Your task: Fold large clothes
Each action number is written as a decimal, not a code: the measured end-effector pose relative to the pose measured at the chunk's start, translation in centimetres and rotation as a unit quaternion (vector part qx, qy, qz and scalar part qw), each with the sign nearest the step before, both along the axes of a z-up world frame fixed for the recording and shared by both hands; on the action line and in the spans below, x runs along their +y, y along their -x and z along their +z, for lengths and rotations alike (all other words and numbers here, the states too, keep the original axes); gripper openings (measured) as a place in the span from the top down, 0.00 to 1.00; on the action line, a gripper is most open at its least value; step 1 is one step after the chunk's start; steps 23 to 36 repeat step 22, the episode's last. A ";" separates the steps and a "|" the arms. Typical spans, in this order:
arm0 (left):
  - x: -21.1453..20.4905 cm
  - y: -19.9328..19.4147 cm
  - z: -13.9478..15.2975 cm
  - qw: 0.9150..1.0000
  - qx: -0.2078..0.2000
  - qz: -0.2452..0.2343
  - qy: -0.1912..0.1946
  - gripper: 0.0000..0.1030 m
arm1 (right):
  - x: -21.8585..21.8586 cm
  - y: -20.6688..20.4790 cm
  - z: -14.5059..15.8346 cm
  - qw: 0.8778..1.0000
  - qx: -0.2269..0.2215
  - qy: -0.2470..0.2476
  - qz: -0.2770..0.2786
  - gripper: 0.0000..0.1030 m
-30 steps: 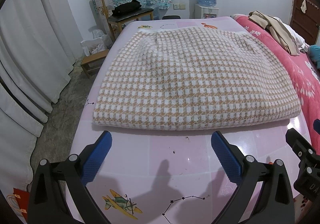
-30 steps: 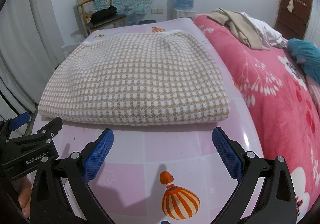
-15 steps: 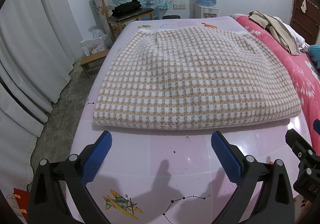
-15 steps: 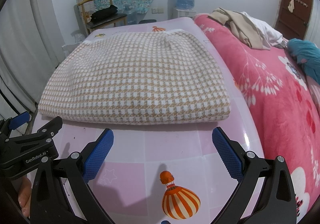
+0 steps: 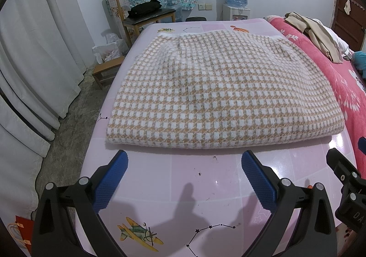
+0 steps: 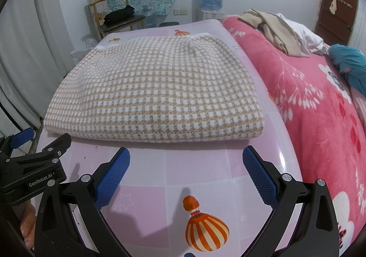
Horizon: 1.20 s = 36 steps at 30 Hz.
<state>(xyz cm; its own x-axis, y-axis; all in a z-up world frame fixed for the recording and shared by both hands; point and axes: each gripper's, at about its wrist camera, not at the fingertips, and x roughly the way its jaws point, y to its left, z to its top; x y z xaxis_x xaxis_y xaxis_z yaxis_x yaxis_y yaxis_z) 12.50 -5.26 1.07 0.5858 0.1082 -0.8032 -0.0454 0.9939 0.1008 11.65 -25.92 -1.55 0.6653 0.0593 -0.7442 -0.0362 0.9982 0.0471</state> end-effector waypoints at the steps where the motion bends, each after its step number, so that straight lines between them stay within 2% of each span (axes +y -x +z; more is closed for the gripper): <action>1: 0.0 0.0 0.0 1.000 0.000 0.000 0.000 0.05 | 0.0 0.0 0.0 1.000 0.000 0.000 0.000 0.08; 36: 0.8 -0.1 -0.2 1.000 0.007 0.007 0.009 0.05 | -0.7 -0.1 0.0 1.000 0.003 0.003 0.013 0.08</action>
